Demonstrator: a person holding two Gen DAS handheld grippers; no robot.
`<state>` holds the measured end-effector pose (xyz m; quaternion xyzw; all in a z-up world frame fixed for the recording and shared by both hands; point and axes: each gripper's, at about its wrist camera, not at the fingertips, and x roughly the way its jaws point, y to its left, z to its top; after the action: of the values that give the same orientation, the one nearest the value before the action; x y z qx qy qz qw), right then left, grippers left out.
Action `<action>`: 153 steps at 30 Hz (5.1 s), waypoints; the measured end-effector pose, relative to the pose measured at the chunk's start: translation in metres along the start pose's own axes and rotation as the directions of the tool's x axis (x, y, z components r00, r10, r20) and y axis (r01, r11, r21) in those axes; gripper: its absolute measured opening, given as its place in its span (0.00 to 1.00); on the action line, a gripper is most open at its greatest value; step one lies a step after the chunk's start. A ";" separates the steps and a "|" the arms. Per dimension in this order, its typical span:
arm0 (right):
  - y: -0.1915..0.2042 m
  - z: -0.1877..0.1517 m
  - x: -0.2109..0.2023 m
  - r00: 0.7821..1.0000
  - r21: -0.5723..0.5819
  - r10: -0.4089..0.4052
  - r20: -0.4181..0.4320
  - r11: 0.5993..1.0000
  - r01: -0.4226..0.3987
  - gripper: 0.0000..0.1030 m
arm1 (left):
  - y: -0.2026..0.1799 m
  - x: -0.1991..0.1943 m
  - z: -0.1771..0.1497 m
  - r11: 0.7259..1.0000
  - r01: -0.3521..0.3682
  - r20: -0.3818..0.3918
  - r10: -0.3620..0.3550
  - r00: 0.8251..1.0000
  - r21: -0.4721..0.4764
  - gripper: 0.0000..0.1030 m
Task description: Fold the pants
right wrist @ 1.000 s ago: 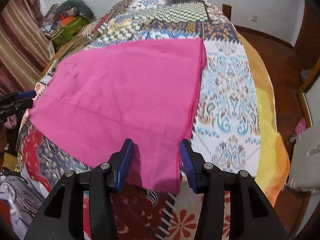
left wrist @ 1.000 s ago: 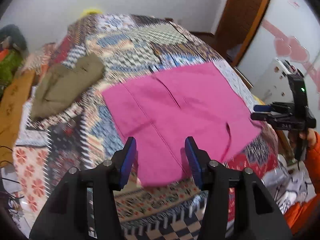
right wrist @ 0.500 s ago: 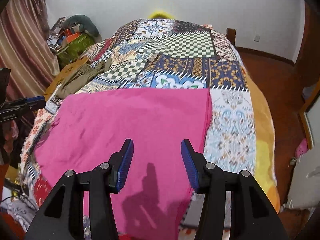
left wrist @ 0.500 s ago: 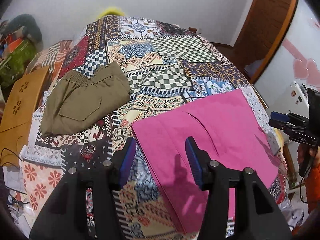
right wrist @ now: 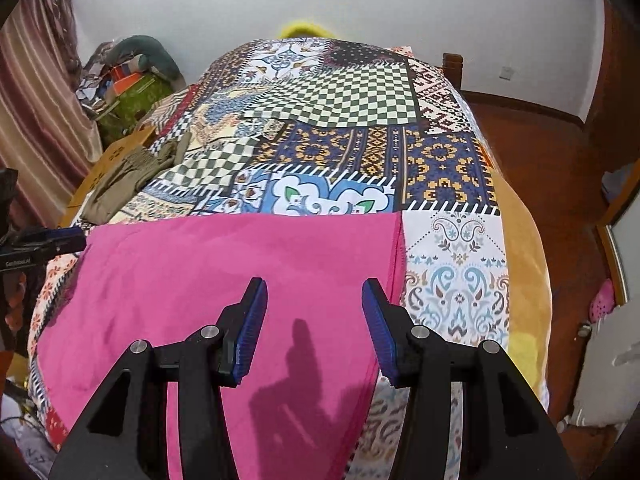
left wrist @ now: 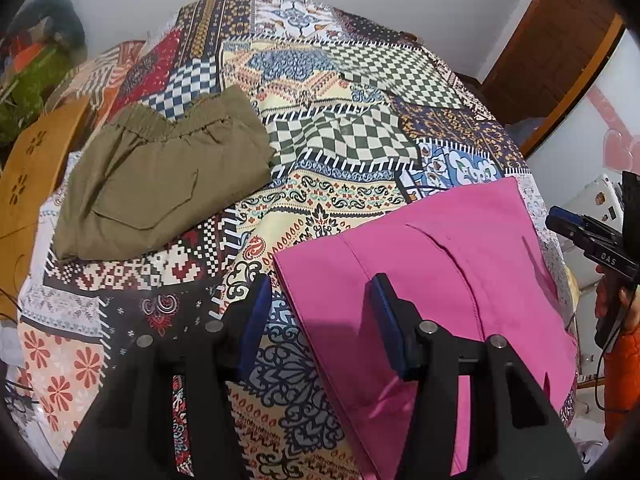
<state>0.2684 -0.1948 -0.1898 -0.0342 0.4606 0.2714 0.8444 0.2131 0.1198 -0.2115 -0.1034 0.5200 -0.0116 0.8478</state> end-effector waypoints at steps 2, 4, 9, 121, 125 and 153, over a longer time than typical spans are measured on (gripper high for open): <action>-0.005 0.001 0.005 1.000 0.007 -0.003 -0.007 1.000 0.003 0.44 | 0.002 0.006 0.000 1.000 0.011 -0.013 -0.011 1.000 -0.012 0.50; -0.010 0.002 0.011 1.000 0.017 -0.006 -0.015 1.000 0.006 0.44 | 0.003 0.011 0.000 1.000 0.014 -0.009 -0.014 1.000 -0.018 0.50; -0.022 0.007 0.024 1.000 0.034 -0.015 -0.024 0.999 0.016 0.44 | -0.003 0.019 0.002 1.000 0.017 0.005 -0.017 1.000 -0.003 0.40; 0.034 -0.010 -0.058 0.994 -0.093 -0.065 0.088 0.993 0.074 0.44 | 0.001 -0.093 -0.054 0.994 -0.029 0.167 0.046 0.985 -0.103 0.59; 0.057 -0.021 -0.067 0.994 -0.125 -0.022 0.104 0.992 0.035 0.44 | -0.006 -0.105 -0.066 0.991 0.045 0.169 -0.022 0.985 -0.128 0.62; 0.087 -0.089 -0.028 0.999 -0.185 0.053 -0.001 0.981 -0.052 0.44 | -0.029 -0.077 -0.142 0.920 0.206 -0.008 -0.221 0.975 -0.333 0.63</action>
<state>0.1461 -0.1602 -0.2021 -0.0997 0.4324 0.3351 0.8312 0.0553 0.0781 -0.2005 -0.2994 0.5194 -0.0192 0.8001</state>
